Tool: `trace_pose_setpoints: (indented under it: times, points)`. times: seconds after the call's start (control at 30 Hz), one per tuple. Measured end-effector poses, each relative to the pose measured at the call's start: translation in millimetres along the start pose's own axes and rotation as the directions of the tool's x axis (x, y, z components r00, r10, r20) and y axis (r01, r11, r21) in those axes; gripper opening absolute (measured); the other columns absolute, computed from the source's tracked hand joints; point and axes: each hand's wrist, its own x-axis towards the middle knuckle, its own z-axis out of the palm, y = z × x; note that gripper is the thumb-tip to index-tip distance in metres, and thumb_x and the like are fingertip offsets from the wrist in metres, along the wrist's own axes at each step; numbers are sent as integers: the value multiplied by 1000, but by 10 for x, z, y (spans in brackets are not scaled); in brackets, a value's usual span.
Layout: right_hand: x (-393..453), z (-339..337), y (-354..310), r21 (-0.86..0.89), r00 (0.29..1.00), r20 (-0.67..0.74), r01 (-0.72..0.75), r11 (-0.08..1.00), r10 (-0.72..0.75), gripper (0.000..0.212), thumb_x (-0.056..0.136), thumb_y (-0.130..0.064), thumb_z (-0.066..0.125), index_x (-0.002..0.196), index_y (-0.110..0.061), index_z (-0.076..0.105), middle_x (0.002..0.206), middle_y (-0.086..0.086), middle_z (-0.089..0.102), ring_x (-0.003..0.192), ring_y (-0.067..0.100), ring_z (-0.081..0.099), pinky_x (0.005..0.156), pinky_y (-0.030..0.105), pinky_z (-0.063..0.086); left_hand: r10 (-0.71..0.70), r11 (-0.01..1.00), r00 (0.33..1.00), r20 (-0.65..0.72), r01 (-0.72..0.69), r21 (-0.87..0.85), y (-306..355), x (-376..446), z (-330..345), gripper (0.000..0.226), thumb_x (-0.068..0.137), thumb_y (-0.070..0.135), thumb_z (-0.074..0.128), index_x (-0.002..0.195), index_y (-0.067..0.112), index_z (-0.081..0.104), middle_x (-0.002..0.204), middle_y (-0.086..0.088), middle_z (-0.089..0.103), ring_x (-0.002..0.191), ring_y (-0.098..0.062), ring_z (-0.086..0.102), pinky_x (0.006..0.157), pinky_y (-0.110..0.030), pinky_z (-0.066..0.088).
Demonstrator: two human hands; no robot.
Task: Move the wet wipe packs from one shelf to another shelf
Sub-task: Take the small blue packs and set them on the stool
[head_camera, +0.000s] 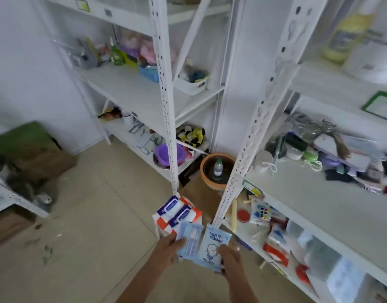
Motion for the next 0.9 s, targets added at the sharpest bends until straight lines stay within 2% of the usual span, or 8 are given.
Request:
trace_pose_setpoints:
  times: [0.1, 0.23, 0.37, 0.43, 0.63, 0.73, 0.8, 0.9]
  points:
    - [98, 368, 21, 12, 1000, 16, -12, 1000, 12, 24, 105, -15, 49, 103, -6, 71, 97, 18, 77, 76, 26, 70, 59, 31, 55, -8, 1000, 1000, 0, 8, -18, -57, 261, -396, 20, 101, 19, 63, 113, 5, 71, 50, 14, 59, 44, 0, 45, 45, -15, 33]
    - [267, 735, -12, 107, 999, -1, -37, 994, 38, 25, 106, -13, 48, 99, 0, 69, 71, 9, 73, 58, 18, 69, 46, 25, 54, 0, 1000, 1000, 24, 0, -4, -124, 643, -749, 18, 100, 23, 65, 114, 16, 72, 52, 8, 58, 45, -7, 40, 43, -18, 33]
    - [805, 992, -38, 110, 993, -46, -101, 989, 107, 24, 102, -14, 49, 97, -7, 71, 79, 10, 76, 68, 23, 67, 61, 31, 52, -27, 999, 998, 48, 25, 38, -141, 1185, -932, 31, 88, 39, 69, 99, 10, 72, 57, 5, 54, 48, -9, 40, 46, -20, 33]
    - [1110, 1106, -65, 101, 986, -66, -143, 985, 150, 22, 100, -13, 50, 96, -6, 71, 83, 11, 75, 71, 24, 66, 64, 32, 51, -37, 998, 997, 61, 34, 57, -166, 1396, -989, 14, 95, 32, 69, 100, 19, 70, 58, 9, 57, 48, -5, 45, 47, -17, 37]
    - [1821, 1597, -44, 165, 963, -113, -223, 961, 243, 21, 99, -8, 52, 93, -4, 72, 86, 16, 76, 72, 27, 70, 58, 27, 51, -148, 965, 975, 166, 105, 242, -213, 2214, -1273, 11, 96, 16, 66, 106, 17, 71, 73, 4, 65, 58, -6, 53, 52, -18, 44]
    - [2161, 1764, 25, 127, 943, -187, -254, 959, 275, 19, 100, -3, 54, 89, 3, 69, 73, 12, 68, 61, 22, 62, 42, 20, 49, -213, 944, 966, 147, 165, 286, -263, 2618, -1359, 15, 91, 13, 68, 106, 14, 70, 78, 0, 68, 57, -6, 57, 52, -20, 45]
    - [2398, 1881, 30, 86, 940, -219, -247, 965, 260, 15, 99, 3, 55, 98, 12, 67, 70, 10, 63, 58, 18, 56, 35, 13, 43, -237, 939, 964, 124, 194, 285, -338, 2923, -1411, 17, 87, 17, 75, 102, 15, 68, 84, -2, 73, 59, -6, 64, 52, -20, 51]
    - [2833, 2013, 180, 17, 928, -277, -253, 967, 247, 19, 94, 8, 60, 109, 20, 65, 85, 20, 65, 58, 15, 53, 37, 8, 40, -265, 935, 956, 124, 224, 274, -540, 3358, -1468, 31, 79, 22, 86, 102, 9, 68, 85, -7, 76, 63, -13, 70, 59, -33, 60]
